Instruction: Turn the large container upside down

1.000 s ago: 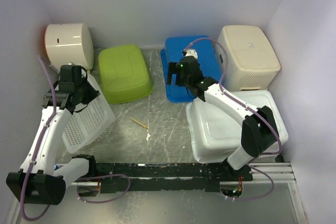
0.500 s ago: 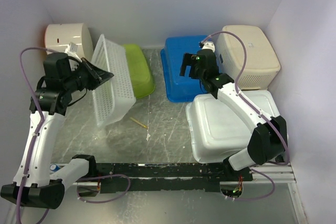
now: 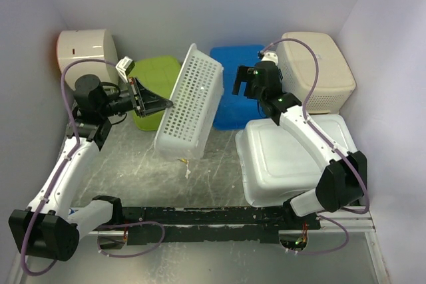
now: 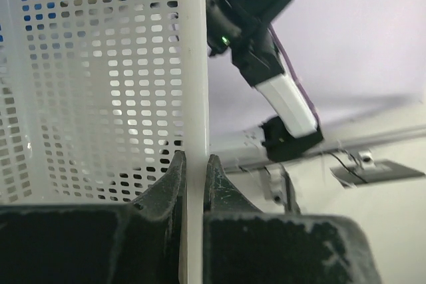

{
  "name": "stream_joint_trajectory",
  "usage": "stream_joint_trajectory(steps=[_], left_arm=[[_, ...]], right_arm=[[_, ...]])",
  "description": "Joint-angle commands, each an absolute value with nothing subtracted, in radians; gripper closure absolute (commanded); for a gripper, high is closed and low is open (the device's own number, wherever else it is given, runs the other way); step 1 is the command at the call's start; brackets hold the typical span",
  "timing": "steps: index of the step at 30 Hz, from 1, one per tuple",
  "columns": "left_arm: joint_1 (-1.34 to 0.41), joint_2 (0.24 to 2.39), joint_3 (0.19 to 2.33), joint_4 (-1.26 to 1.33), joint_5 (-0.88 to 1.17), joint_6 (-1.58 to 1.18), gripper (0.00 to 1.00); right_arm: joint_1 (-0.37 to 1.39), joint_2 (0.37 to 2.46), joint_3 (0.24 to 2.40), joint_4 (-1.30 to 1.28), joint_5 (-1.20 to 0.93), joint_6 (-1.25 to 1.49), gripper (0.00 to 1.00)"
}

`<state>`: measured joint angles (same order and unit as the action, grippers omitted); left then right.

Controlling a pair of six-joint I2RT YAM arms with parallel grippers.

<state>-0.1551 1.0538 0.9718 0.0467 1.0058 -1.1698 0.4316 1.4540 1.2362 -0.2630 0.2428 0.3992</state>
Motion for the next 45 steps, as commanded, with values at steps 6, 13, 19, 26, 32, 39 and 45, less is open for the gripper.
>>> stream_joint_trajectory(steps=[6, 13, 19, 26, 32, 39, 45], left_arm=[[-0.185, 1.04, 0.895, 0.209, 1.282, -1.272, 0.93], [-0.186, 1.112, 0.942, -0.221, 1.423, -0.993, 0.93], [-0.198, 1.069, 0.748, 0.02, 1.435, -1.28, 0.93], [-0.191, 1.086, 0.598, 0.207, 1.402, -1.54, 0.93], [-0.152, 1.126, 0.588, 0.101, 1.414, -1.464, 0.93], [-0.067, 1.167, 0.61, -0.318, 1.316, -1.135, 0.63], [0.04, 1.283, 0.76, -0.747, 1.182, -0.706, 0.54]], right_arm=[[0.413, 1.413, 1.268, -0.275, 0.257, 0.372, 0.0], [0.413, 1.406, 1.278, -0.289, 0.26, 0.361, 0.0], [0.411, 1.394, 1.268, -0.295, 0.279, 0.342, 0.0], [0.41, 1.4, 1.276, -0.289, 0.269, 0.343, 0.0], [0.411, 1.405, 1.267, -0.287, 0.259, 0.351, 0.0], [0.41, 1.396, 1.259, -0.29, 0.273, 0.339, 0.0], [0.409, 1.404, 1.254, -0.287, 0.236, 0.349, 0.0]])
